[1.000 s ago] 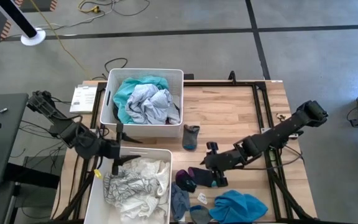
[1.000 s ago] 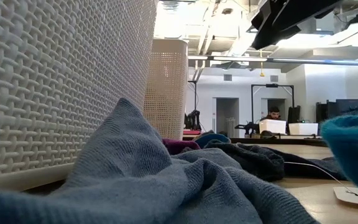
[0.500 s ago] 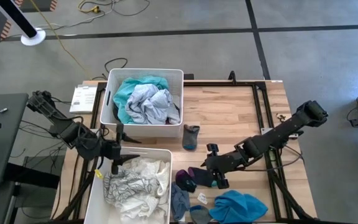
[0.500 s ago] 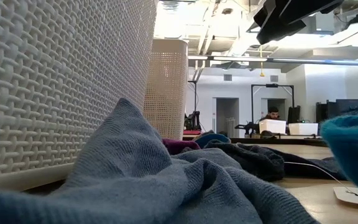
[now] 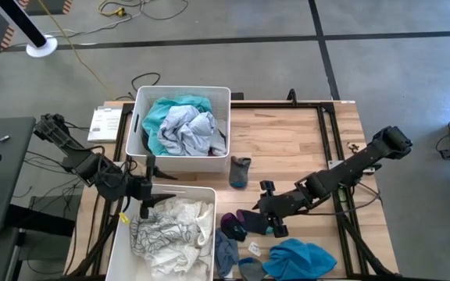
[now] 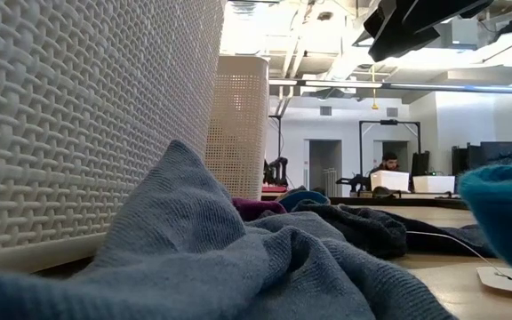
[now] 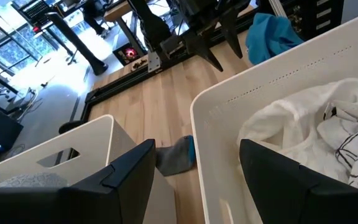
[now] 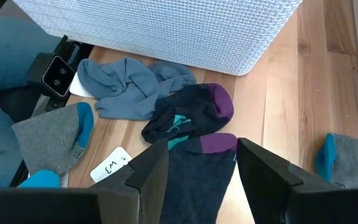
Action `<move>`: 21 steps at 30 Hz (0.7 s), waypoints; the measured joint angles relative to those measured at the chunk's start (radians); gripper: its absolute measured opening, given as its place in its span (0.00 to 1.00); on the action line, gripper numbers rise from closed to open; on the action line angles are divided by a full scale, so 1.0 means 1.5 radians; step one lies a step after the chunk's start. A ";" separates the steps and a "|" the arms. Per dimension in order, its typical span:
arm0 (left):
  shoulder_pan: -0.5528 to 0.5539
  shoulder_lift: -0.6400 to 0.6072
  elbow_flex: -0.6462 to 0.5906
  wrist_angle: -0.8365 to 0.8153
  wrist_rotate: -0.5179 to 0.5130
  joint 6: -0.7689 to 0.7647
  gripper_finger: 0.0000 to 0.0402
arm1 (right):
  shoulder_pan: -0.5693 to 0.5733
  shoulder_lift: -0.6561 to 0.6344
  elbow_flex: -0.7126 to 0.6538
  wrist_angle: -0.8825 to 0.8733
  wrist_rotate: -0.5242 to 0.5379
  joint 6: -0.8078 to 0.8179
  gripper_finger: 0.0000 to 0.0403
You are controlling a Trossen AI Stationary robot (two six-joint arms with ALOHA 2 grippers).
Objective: Sort clothes
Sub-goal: Put the right dark blue sock into the top white laundry bin
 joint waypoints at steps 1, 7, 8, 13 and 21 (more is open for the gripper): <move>0.000 0.000 0.000 0.000 0.000 0.000 0.57 | 0.000 0.000 0.000 0.000 0.000 0.000 0.50; 0.000 0.000 0.000 0.000 0.000 0.000 0.57 | 0.006 0.000 0.000 -0.001 0.000 0.000 0.50; 0.000 0.000 0.000 0.000 0.000 0.000 0.57 | 0.008 0.000 0.000 -0.001 0.000 0.000 0.50; 0.000 0.000 0.000 0.000 0.000 0.000 0.57 | 0.013 0.002 0.000 -0.011 0.000 0.000 0.50; 0.000 0.000 0.000 0.000 0.000 0.000 0.57 | 0.011 0.023 0.000 -0.013 0.001 0.000 0.50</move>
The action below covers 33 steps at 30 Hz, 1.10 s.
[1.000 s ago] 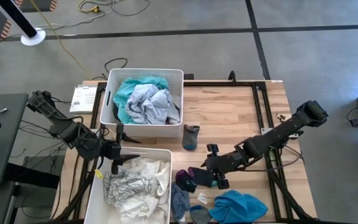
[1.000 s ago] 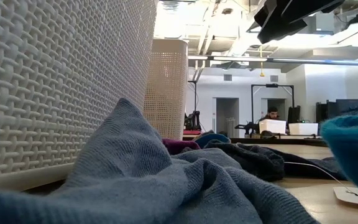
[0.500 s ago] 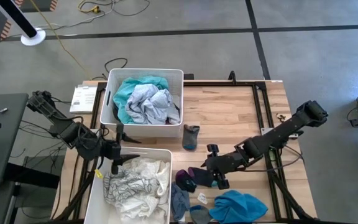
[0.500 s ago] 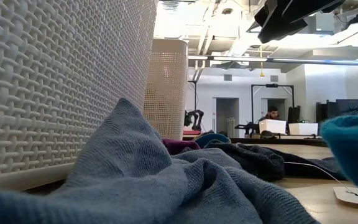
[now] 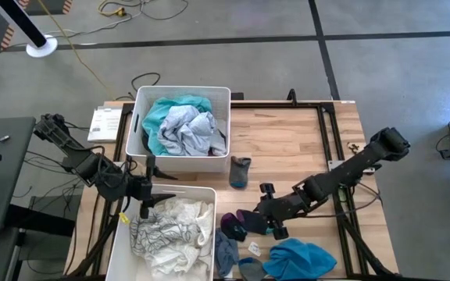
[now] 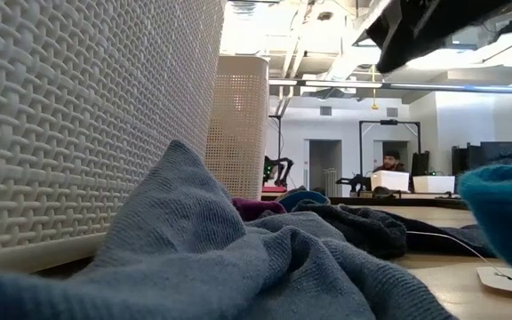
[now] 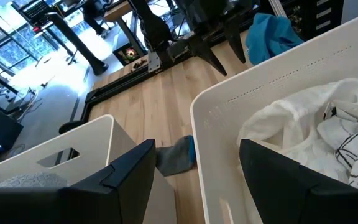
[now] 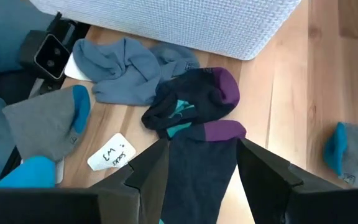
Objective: Sort clothes
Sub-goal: Put the right dark blue sock into the top white laundry bin
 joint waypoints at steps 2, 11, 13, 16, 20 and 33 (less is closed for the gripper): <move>0.000 0.000 0.000 0.000 0.000 0.000 0.57 | 0.000 0.014 0.000 0.003 0.000 0.009 0.50; 0.000 0.000 0.000 0.003 0.000 0.000 0.57 | 0.006 0.100 0.000 0.001 -0.001 0.059 0.50; 0.000 0.000 0.000 0.002 0.000 0.000 0.57 | 0.006 0.121 0.000 0.000 -0.002 0.069 0.50; 0.000 0.000 0.000 0.004 0.000 0.000 0.57 | 0.006 0.153 0.000 0.014 -0.005 0.070 0.50; 0.000 0.000 0.000 0.004 0.000 -0.006 0.57 | 0.003 0.195 0.000 0.051 -0.033 0.070 0.50; 0.000 0.000 0.000 0.009 0.001 -0.152 0.57 | -0.022 0.249 0.003 0.043 -0.036 0.066 0.32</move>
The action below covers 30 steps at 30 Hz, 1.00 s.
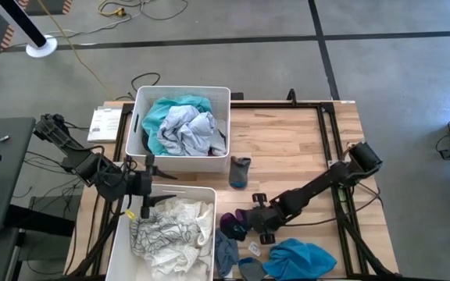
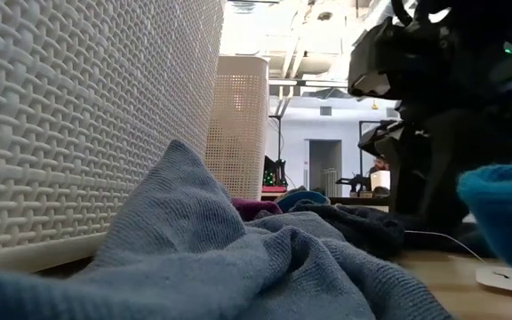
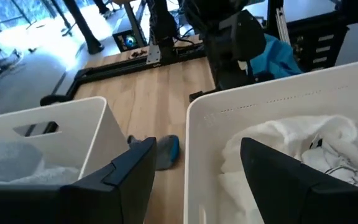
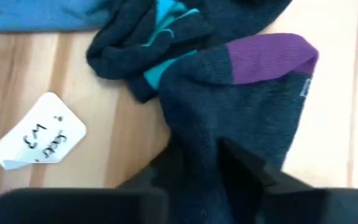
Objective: Sort clothes
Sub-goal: Put the right dark blue sock into the top white laundry bin
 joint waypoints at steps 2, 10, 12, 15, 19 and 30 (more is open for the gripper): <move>0.000 0.000 0.000 0.000 0.000 -0.010 0.57 | -0.006 0.000 0.000 -0.002 0.000 -0.017 0.20; 0.000 0.000 0.000 -0.004 0.000 -0.005 0.57 | -0.026 -0.006 -0.001 -0.024 -0.011 -0.057 0.03; 0.000 0.000 0.000 -0.005 0.000 -0.023 0.57 | -0.028 -0.020 -0.002 -0.034 -0.010 -0.067 0.02; 0.000 0.000 0.000 -0.004 0.000 -0.034 0.57 | -0.028 -0.055 -0.007 -0.076 0.010 -0.078 0.01; 0.000 0.000 0.000 -0.004 0.000 -0.034 0.57 | -0.028 -0.132 -0.005 -0.110 0.042 -0.082 0.00; 0.000 0.000 0.000 -0.004 0.000 -0.035 0.57 | -0.027 -0.308 -0.004 -0.121 0.112 -0.142 0.00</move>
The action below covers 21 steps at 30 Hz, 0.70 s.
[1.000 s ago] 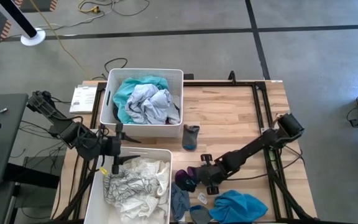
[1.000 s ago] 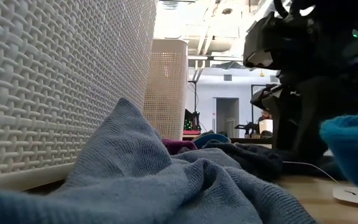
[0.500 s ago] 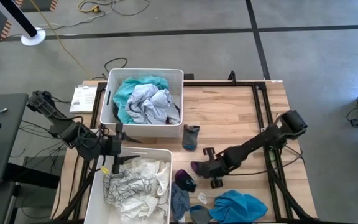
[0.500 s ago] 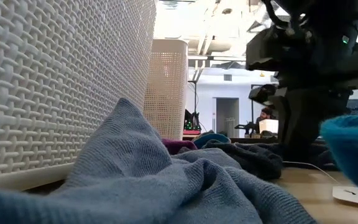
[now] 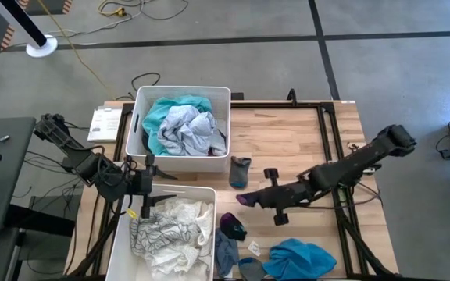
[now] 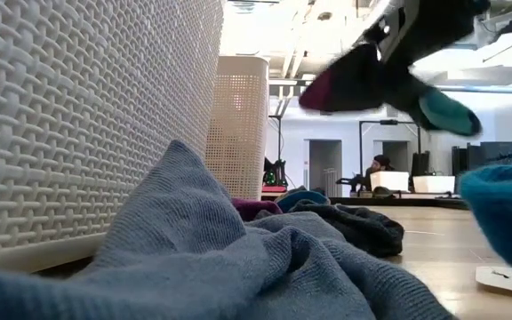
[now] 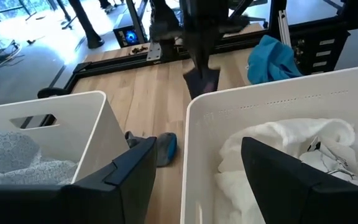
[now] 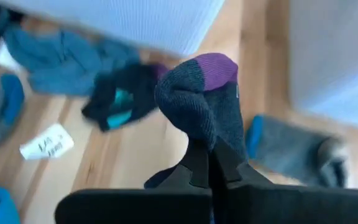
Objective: Sort clothes
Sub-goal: Put the right dark blue sock into the top white laundry bin
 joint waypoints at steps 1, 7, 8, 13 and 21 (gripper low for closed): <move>0.000 0.000 0.000 0.000 0.000 0.000 0.57 | 0.000 -0.013 0.000 0.008 0.007 -0.012 0.00; 0.000 0.000 0.000 0.001 0.000 0.008 0.57 | -0.012 -0.062 0.000 0.117 0.016 -0.113 0.00; 0.000 0.000 0.000 0.003 0.000 0.015 0.57 | -0.018 -0.069 0.000 0.140 0.017 -0.134 0.00; 0.015 0.000 0.000 0.023 -0.005 0.058 0.57 | -0.067 -0.084 0.000 0.228 0.012 -0.232 0.00; 0.080 0.015 0.000 0.155 -0.005 0.173 0.57 | -0.148 -0.079 0.001 0.341 -0.153 -0.304 0.00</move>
